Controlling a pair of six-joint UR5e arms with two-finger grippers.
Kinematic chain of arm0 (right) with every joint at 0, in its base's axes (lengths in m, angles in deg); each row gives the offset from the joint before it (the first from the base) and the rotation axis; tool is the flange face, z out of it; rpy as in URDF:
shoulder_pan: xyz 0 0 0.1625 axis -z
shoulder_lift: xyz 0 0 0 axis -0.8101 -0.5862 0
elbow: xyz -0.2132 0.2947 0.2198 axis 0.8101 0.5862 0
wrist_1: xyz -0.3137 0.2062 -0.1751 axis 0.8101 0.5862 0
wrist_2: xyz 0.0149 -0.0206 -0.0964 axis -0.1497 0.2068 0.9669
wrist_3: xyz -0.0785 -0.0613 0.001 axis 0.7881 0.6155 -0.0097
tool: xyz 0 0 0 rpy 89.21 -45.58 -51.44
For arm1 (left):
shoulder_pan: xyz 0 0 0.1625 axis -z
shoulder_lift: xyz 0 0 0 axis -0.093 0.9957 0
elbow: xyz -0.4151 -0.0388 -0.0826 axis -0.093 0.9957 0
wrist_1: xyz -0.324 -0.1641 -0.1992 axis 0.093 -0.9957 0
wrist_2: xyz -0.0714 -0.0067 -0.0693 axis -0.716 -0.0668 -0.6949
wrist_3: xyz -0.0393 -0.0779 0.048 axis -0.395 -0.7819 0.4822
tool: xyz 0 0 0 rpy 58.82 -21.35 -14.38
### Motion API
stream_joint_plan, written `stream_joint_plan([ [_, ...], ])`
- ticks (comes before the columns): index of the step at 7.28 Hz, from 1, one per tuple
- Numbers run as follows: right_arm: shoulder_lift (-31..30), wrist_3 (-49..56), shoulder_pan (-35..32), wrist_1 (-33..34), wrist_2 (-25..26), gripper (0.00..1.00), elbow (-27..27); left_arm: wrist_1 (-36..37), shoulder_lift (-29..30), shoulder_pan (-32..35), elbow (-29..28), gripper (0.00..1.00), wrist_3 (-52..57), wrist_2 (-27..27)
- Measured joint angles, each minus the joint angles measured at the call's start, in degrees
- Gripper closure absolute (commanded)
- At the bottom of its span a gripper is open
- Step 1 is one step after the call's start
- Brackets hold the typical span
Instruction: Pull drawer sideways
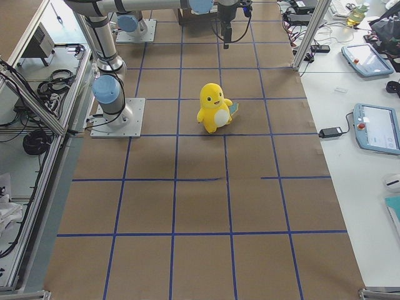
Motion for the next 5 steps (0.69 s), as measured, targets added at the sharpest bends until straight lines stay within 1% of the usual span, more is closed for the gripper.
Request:
stream_joint_plan([
  [5,0.0,0.0,0.0,0.0,0.0,0.0,0.0,0.1,0.1,0.0,0.0,0.0,0.0,-0.1],
])
